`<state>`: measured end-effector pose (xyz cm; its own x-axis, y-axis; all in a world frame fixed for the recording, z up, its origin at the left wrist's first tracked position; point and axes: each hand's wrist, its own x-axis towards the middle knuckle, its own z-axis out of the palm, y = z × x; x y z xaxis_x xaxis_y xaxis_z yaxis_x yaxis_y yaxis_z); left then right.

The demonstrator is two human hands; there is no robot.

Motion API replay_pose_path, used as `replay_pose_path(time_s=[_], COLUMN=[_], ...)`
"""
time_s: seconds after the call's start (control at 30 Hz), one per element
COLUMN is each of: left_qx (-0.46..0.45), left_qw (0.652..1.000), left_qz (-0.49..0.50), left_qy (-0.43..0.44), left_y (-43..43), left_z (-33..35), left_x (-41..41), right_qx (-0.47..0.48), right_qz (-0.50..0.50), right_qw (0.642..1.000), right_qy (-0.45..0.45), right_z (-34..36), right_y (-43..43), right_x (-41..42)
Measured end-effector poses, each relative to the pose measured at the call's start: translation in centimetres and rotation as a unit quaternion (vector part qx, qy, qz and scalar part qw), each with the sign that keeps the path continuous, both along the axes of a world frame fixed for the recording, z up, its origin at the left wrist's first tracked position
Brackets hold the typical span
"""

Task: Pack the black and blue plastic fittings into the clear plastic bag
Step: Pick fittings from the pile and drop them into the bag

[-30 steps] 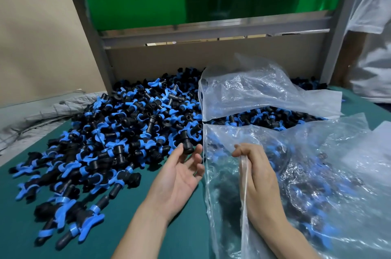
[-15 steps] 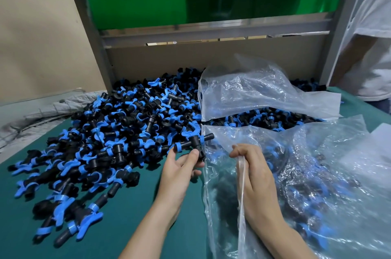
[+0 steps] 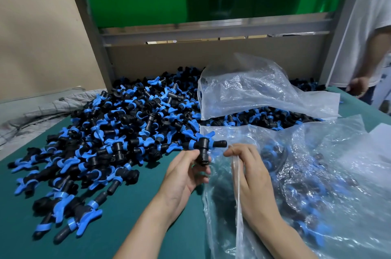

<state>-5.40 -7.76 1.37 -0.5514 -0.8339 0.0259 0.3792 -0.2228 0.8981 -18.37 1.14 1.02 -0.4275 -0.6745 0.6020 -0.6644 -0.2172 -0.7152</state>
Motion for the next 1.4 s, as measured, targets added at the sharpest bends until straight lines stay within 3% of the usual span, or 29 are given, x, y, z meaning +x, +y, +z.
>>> replay_pose_path(time_s=[0.33,0.93,1.17,1.4], left_qx=[-0.084,-0.082,-0.137,-0.124], left_qw=[0.996,0.996,0.982,0.982], left_qz=[-0.010,0.027,0.072,0.089], left_qy=[-0.039,-0.020,-0.108,-0.113], left_y=[0.58,0.78,0.82,0.92], left_z=[-0.11,0.20,0.13,0.16], left_x=[-0.48,-0.74,-0.90,-0.96], right_qx=[0.005,0.007,0.018,0.018], right_qz=[0.005,0.010,0.010,0.013], right_qw=[1.000,1.000,1.000,1.000], right_qy=[-0.002,0.001,0.001,-0.003], right_z=[0.32,0.41,0.32,0.27], right_y=[0.18,0.25,0.22,0.26], right_x=[0.06,0.14,0.09,0.12])
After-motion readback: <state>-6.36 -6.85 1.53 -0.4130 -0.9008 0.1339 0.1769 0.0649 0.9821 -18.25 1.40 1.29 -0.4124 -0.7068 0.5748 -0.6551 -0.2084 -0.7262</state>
